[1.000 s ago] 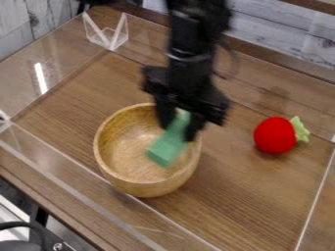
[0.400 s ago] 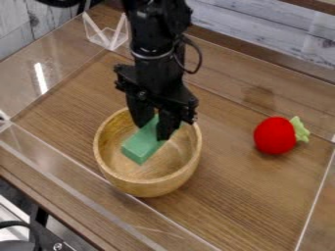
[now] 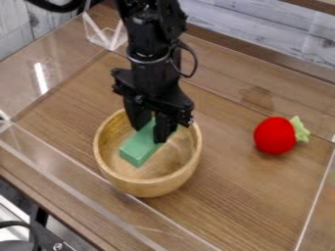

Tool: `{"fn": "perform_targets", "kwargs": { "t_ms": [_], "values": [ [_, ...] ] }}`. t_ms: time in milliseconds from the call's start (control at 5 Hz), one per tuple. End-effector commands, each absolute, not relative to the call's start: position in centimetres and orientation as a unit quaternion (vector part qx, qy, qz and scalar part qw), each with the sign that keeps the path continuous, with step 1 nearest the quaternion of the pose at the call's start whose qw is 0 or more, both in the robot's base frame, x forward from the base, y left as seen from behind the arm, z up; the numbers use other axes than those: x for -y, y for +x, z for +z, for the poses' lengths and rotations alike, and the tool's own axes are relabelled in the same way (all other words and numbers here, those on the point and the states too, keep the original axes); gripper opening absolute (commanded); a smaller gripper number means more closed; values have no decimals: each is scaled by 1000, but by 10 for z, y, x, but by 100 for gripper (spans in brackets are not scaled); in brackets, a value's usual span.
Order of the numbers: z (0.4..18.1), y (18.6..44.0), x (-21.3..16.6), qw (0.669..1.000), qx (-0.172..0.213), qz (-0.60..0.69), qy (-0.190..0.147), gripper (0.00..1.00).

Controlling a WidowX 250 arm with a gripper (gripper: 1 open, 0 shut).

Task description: Put the green stick in the brown bowl

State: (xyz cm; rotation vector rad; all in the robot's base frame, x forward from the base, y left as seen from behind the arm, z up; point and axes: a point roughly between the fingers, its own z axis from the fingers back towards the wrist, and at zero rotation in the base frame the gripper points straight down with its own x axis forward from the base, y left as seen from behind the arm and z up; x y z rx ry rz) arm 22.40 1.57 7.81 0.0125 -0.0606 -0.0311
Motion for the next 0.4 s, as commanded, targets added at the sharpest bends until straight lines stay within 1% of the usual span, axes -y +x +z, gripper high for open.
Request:
{"fn": "perform_targets", "kwargs": {
  "t_ms": [0, 200],
  "values": [
    [85, 231, -21, 999, 38, -11, 8, 0],
    [89, 233, -23, 999, 36, -6, 7, 0]
  ]
}}
